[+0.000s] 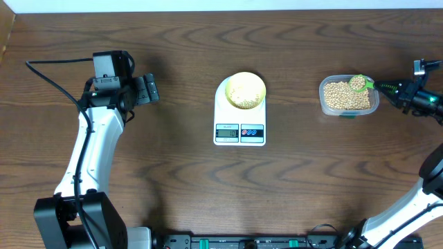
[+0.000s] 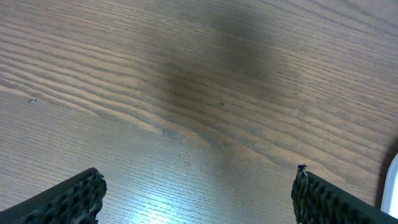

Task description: Scoop item into bowl and weigh 50g on scale

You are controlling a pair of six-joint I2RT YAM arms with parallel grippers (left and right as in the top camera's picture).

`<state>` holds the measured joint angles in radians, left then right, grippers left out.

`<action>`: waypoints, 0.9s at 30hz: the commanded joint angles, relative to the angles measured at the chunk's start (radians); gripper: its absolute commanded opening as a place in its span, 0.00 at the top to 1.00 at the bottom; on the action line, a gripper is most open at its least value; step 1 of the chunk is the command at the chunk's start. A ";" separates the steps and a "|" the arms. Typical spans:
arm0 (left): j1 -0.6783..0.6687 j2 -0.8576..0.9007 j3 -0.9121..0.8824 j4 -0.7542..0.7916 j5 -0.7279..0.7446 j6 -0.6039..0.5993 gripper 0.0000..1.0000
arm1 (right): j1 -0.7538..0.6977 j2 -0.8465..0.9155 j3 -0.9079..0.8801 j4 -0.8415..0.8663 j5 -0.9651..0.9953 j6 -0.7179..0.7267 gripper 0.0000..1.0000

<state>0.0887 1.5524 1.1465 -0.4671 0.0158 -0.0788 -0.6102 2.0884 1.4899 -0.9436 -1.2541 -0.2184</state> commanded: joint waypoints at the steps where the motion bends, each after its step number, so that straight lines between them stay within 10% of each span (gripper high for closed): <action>1: 0.000 0.014 0.001 -0.002 -0.017 -0.009 0.02 | 0.024 0.025 -0.006 0.002 -0.043 0.004 0.99; 27: 0.000 0.014 0.001 -0.002 -0.017 -0.009 0.02 | 0.233 0.025 -0.006 0.206 -0.070 0.216 0.99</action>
<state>0.0887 1.5524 1.1465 -0.4671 0.0158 -0.0788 -0.4061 2.0884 1.4891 -0.7582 -1.2873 -0.0765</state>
